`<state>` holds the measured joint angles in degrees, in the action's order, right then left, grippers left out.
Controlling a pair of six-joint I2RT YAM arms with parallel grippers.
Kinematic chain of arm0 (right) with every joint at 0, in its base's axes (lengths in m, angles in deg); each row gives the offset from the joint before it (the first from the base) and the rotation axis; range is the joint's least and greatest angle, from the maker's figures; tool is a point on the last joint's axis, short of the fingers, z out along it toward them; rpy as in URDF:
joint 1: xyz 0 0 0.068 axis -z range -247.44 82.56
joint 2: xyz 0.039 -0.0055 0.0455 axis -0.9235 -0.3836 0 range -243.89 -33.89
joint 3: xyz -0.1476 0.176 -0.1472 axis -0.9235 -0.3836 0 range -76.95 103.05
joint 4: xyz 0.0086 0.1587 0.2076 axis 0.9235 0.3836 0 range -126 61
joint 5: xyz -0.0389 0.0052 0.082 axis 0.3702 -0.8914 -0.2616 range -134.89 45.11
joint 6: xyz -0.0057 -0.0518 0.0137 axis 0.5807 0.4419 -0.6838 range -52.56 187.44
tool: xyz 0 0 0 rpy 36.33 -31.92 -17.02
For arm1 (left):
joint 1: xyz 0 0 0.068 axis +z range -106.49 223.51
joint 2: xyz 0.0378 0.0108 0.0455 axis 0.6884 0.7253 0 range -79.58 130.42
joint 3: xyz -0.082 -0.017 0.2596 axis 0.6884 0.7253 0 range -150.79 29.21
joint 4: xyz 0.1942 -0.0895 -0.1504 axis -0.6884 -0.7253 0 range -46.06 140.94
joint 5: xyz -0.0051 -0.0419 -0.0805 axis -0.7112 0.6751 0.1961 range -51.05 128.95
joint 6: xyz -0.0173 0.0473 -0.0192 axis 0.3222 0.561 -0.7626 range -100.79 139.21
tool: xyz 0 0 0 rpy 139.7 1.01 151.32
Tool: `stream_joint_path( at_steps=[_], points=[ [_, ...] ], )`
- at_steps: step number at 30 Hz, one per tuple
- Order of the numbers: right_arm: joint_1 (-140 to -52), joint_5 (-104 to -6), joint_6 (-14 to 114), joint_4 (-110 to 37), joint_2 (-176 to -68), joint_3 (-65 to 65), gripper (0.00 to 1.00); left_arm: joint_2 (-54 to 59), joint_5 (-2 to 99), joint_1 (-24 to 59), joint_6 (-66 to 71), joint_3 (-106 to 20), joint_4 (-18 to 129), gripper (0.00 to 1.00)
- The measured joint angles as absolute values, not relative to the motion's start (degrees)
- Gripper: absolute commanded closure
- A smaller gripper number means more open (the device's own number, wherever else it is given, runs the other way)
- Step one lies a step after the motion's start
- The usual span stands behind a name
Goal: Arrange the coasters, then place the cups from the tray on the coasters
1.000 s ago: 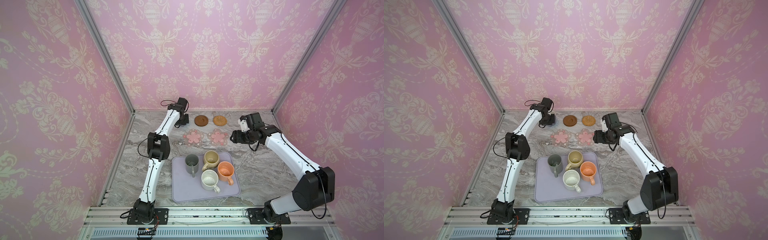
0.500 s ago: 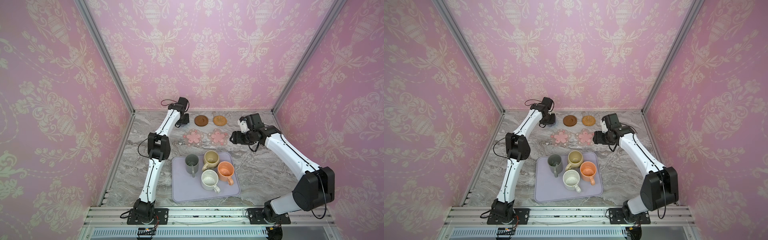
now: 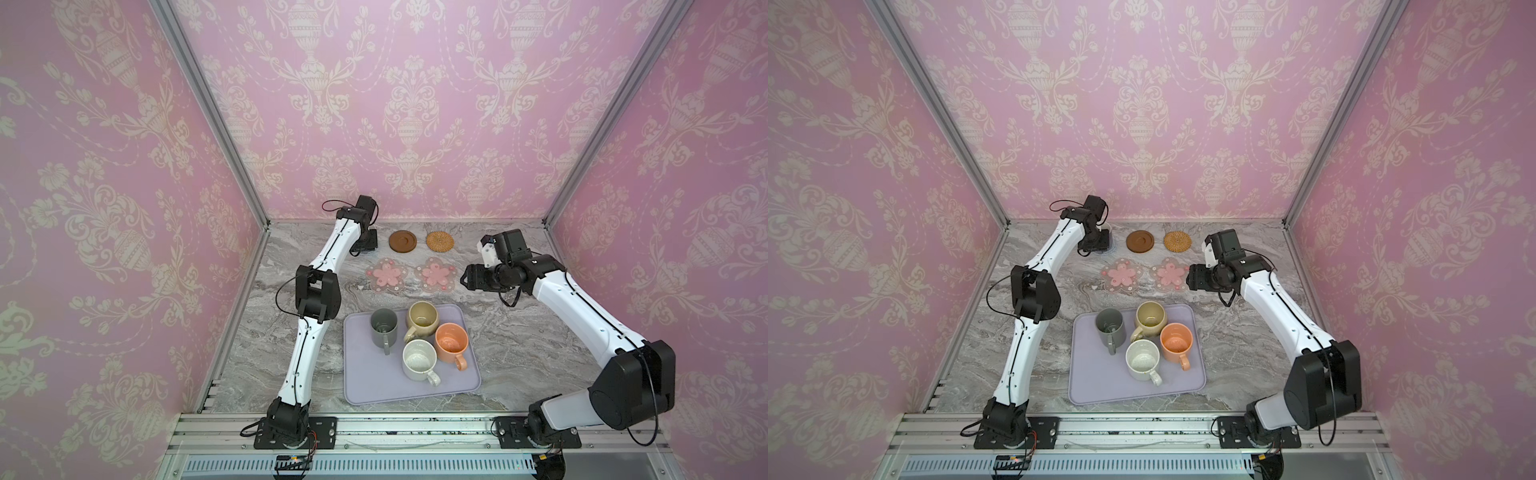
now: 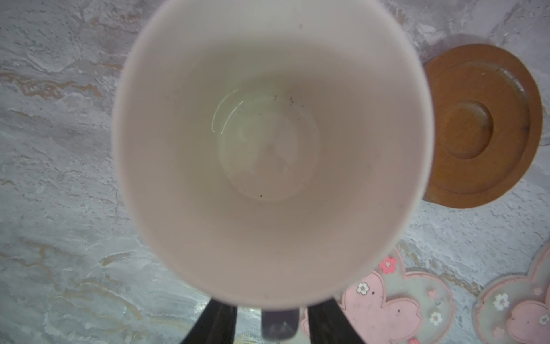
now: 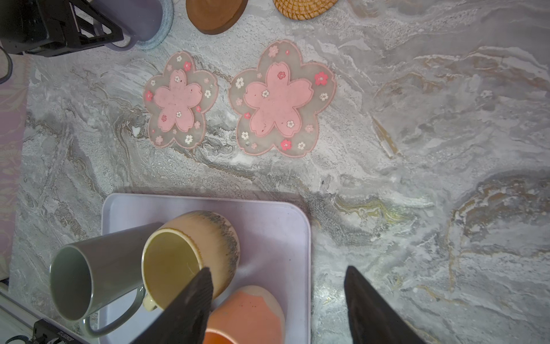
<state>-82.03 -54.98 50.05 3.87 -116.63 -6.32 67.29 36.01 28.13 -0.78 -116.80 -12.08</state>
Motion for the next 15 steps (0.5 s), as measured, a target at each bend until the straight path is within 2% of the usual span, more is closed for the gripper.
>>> stream_joint_path(
  at_steps=[7, 15],
  points=[
    [-82.03, -55.13, 49.39, 3.81, -114.47, -8.13, 0.29, 59.07, 35.14, 27.12, -0.76, -111.1, -11.56, 0.57],
    [-82.03, -55.48, 49.17, 3.85, -110.55, -10.95, 0.29, 48.49, 33.54, 26.42, 0.07, -98.22, -7.8, 0.57]
  ],
)
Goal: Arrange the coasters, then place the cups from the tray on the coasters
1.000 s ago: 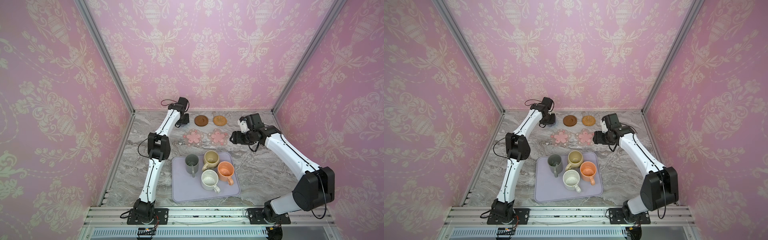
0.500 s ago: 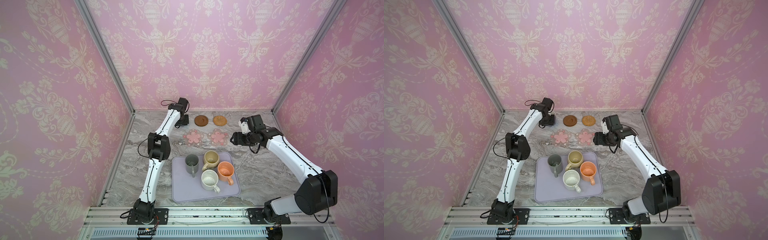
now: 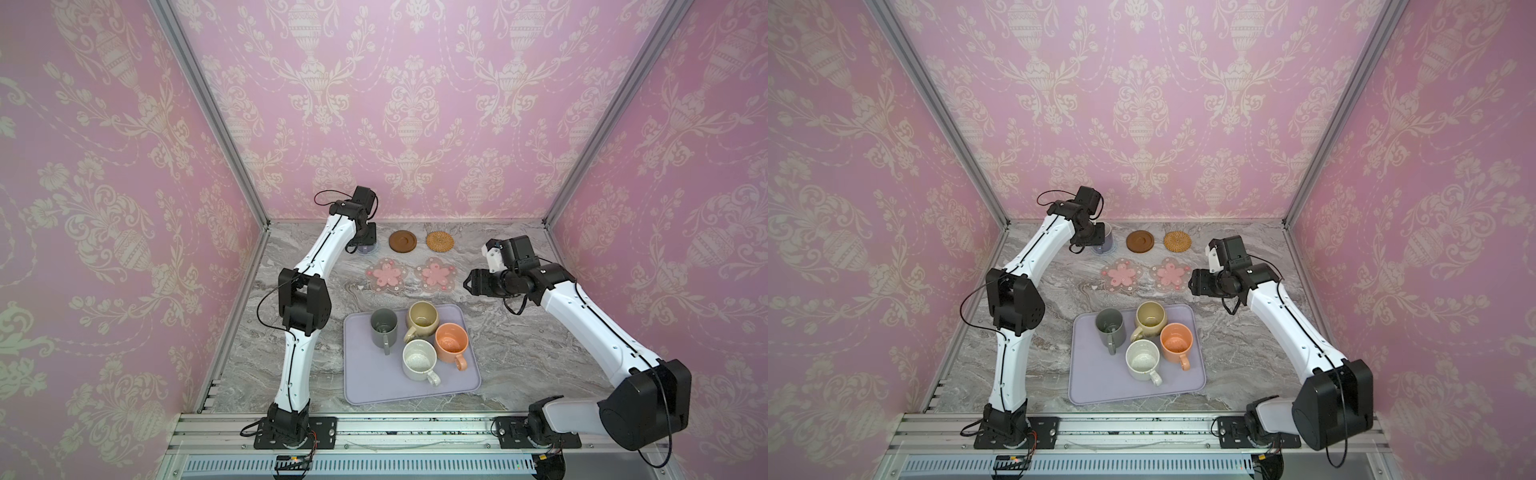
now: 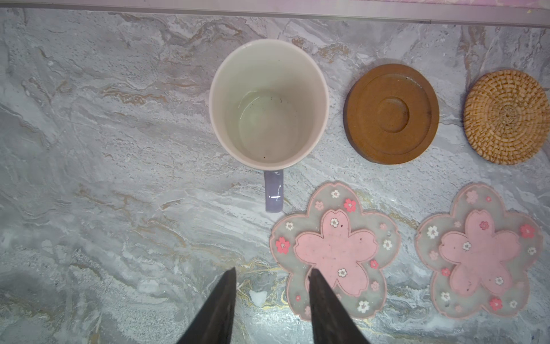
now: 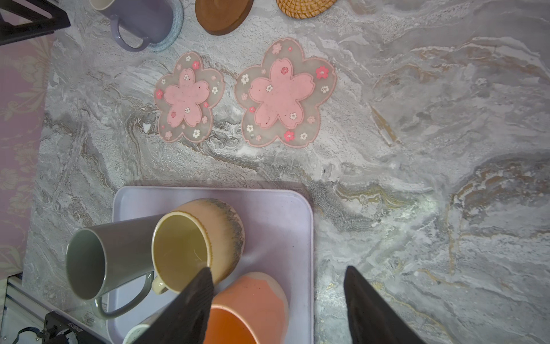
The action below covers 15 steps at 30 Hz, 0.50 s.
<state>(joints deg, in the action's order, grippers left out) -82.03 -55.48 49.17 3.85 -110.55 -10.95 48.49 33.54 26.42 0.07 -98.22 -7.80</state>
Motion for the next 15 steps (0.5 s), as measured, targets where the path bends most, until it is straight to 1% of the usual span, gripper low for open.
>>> stream_joint_path(
  at_steps=[7, 15],
  points=[
    [-82.21, -55.48, 47.84, 4.2, -107.76, -13.71, 0.3, 40.93, 32.12, 26.42, 0.75, -85.83, -4.39, 0.57],
    [-84.59, -55.35, 45.94, 4.53, -102.58, -16.77, 0.3, 27.75, 29.67, 26.42, 1.98, -70.09, -0.3, 0.57]
  ],
)
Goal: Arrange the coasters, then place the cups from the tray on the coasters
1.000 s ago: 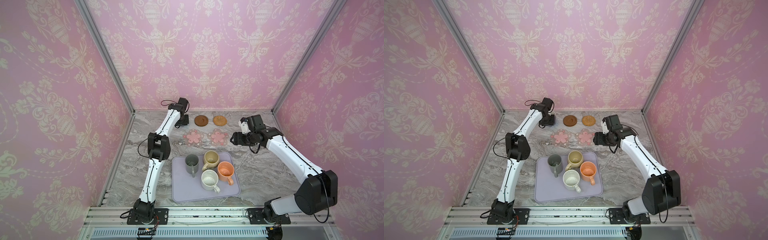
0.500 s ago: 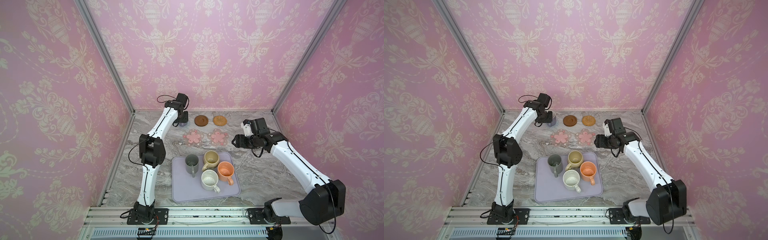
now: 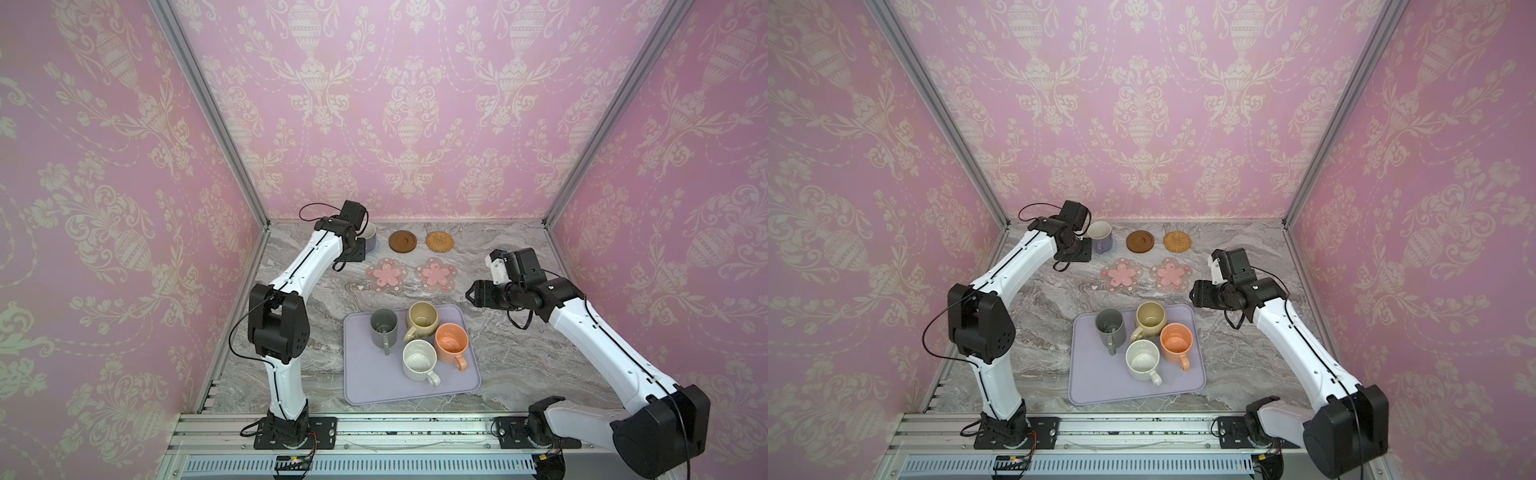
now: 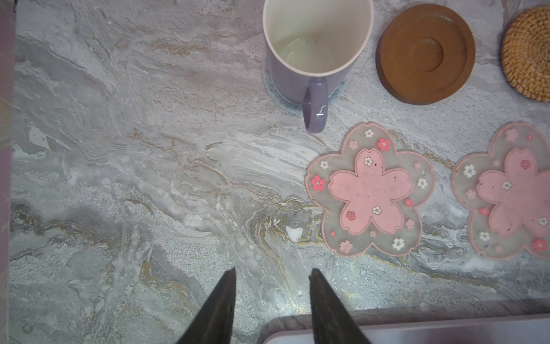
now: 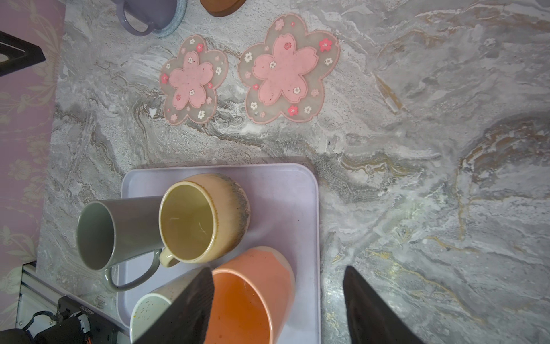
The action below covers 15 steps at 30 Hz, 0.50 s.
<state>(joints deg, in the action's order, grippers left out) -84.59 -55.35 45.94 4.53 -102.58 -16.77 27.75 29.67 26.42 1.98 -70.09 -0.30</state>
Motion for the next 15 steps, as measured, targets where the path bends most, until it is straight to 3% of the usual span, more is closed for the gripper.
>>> stream_joint_path(
  at_steps=[15],
  points=[
    [-89.99, -53.8, 41.46, 4.86, -97.72, -22.6, 0.3, 9.5, 27.95, 26.38, 1.89, -48.8, 2.78, 0.56]
  ],
)
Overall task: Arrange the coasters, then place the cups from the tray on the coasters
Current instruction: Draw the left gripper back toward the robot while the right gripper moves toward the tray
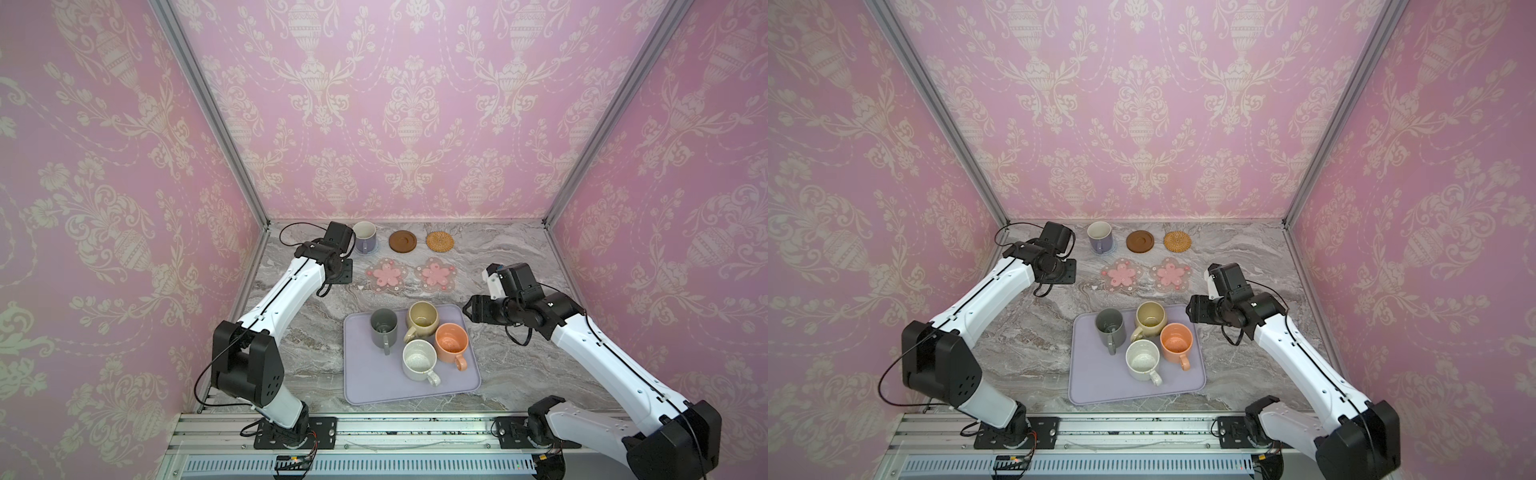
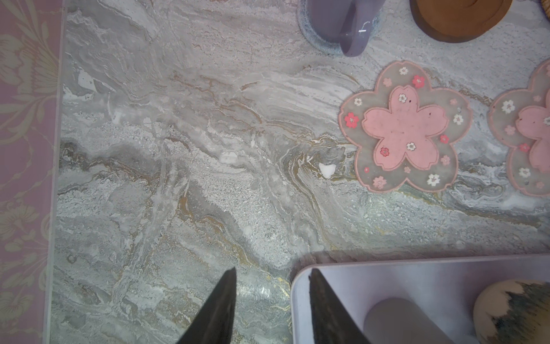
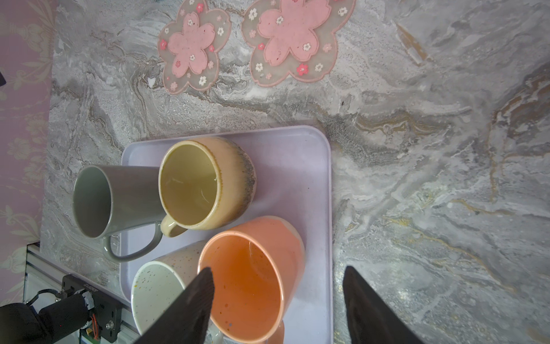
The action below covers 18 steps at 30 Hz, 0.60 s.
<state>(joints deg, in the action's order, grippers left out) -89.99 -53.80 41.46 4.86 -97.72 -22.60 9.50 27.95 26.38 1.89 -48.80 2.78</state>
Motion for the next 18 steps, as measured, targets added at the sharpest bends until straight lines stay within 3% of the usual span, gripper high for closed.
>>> stream_joint_path(
  at_steps=[18],
  points=[
    [-100.79, -47.31, 30.77, 4.44, -81.11, -37.97, 0.31, -1.21, 27.14, 18.58, 0.56, -37.07, 3.46, 0.56]
  ],
)
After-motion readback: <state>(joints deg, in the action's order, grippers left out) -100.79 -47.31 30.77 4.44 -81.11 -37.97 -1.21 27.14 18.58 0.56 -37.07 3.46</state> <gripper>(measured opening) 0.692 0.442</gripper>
